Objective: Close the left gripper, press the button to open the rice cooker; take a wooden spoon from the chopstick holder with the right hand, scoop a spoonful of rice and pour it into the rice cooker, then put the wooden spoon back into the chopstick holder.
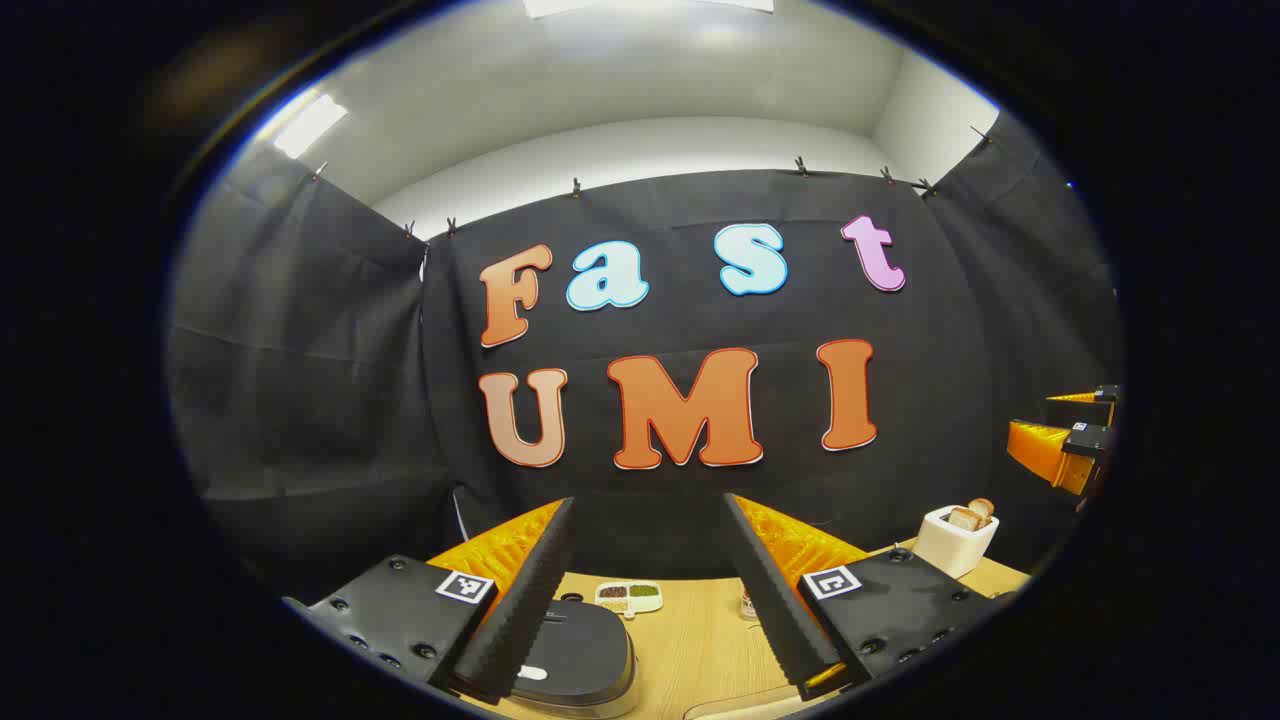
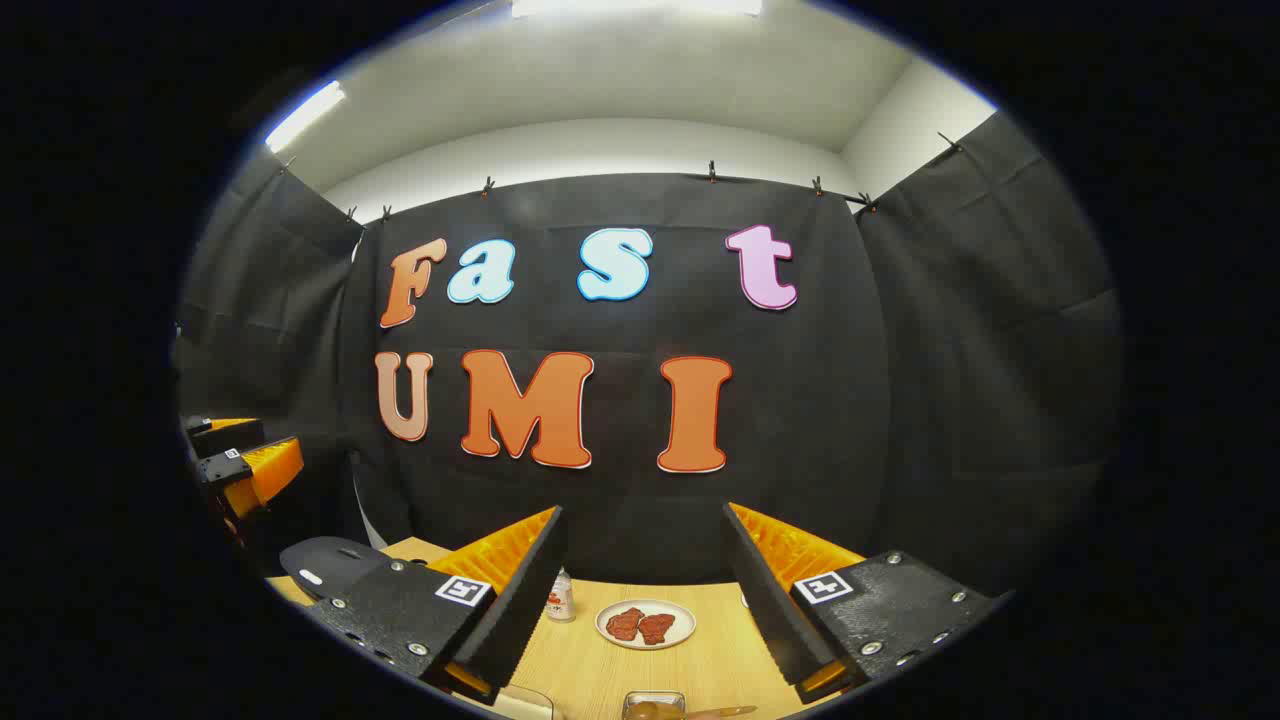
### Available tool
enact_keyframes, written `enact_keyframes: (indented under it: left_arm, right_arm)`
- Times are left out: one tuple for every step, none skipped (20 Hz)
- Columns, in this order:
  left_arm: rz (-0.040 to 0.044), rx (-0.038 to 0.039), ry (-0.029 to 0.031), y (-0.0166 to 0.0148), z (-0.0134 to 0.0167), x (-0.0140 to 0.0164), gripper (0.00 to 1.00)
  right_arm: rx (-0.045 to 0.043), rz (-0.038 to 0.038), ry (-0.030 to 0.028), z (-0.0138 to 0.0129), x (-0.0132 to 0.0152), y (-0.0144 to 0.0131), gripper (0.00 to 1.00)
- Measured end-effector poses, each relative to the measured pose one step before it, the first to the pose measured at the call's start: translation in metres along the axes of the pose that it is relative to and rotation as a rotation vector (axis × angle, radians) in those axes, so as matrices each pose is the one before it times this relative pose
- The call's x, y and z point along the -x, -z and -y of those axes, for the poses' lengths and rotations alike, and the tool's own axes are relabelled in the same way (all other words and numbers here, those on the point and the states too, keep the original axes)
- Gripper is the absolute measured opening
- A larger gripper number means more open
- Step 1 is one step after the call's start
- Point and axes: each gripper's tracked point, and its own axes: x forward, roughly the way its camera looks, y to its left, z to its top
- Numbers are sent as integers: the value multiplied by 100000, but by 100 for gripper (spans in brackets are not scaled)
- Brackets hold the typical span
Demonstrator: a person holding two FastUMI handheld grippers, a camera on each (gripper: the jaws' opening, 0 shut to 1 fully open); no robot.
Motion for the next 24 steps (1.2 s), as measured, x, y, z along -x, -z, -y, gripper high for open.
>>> enact_keyframes:
  left_arm:
    - [43, -24, 198, -39, 81, -24, 91]
    - [-130, -166, 313, -93, 75, 8, 91]
    - [-55, -293, 234, 56, -3, -118, 96]
    - [-83, -292, 514, -67, 75, -34, 94]
    - [-46, -252, 461, 71, 35, -120, 96]
    - [-117, -128, 252, 32, -26, -112, 96]
    - [-2, -7, -51, -117, -105, -110, 94]
    - [-382, 118, -117, 90, -85, -105, 96]
    - [-438, 388, 40, 230, -26, 22, 100]
    - [-657, 236, 208, 164, -2, -8, 100]
    - [-812, 33, -37, 375, -56, -82, 96]
    - [-503, -35, -416, 162, -226, -7, 100]
    - [-614, 118, -321, 220, -190, -41, 100]
    - [-397, 106, -31, 155, 32, -42, 100]
    - [-714, -136, -50, 235, -37, 49, 95]
    - [-502, -210, -79, 213, 24, 140, 91]
    - [-344, -519, -501, 130, -231, 85, 91]
    - [-12, -132, -159, -75, -22, 68, 91]
    - [347, -271, 30, -104, 27, 36, 91]
    - [520, -489, -207, -240, -58, 97, 91]
    - [666, -441, 40, -241, -53, -2, 91]
    - [493, -397, 106, -229, 112, 98, 91]
    - [798, -164, -85, -143, -44, -43, 91]
    - [391, -32, 250, -80, 141, -44, 91]
  right_arm:
    - [108, -325, -74, 15, -89, 97, 96]
    - [-860, -629, 343, 3, 141, -11, 96]
    - [-1838, -478, -820, -272, 191, -116, 96]
    - [-566, 479, -2300, -578, 240, -276, 95]
    - [230, -33, -421, -108, -53, -93, 95]
    - [876, 277, -1050, -62, -2, -276, 96]
    - [927, 223, -115, 48, 37, -241, 96]
    - [825, 3, -519, -14, 63, -73, 96]
    - [757, 184, 177, 21, -39, -21, 96]
    - [422, -127, -619, -72, 31, 4, 97]
    - [643, 278, -625, -293, 126, 22, 97]
    - [731, 252, -175, -157, 45, -133, 97]
    - [575, 411, -551, -210, 40, 51, 97]
    - [627, -10, -693, -315, -77, 118, 97]
    - [522, -1031, -940, -452, 41, 475, 97]
    - [-327, -702, 541, -144, -45, 360, 95]
    - [-1140, -234, 731, 123, -51, 182, 95]
    - [-1520, 382, 1504, 191, -57, -43, 95]
    - [-1289, 335, 1251, 339, -113, -29, 95]
    - [-904, 638, 1835, 360, -116, -156, 94]
    - [-670, 200, 1334, 365, -312, -153, 95]
    - [-460, -149, 1021, 141, -83, 24, 96]
    - [-129, 533, 1249, 297, -133, -103, 96]
    - [116, 219, 1053, 234, -130, -115, 95]
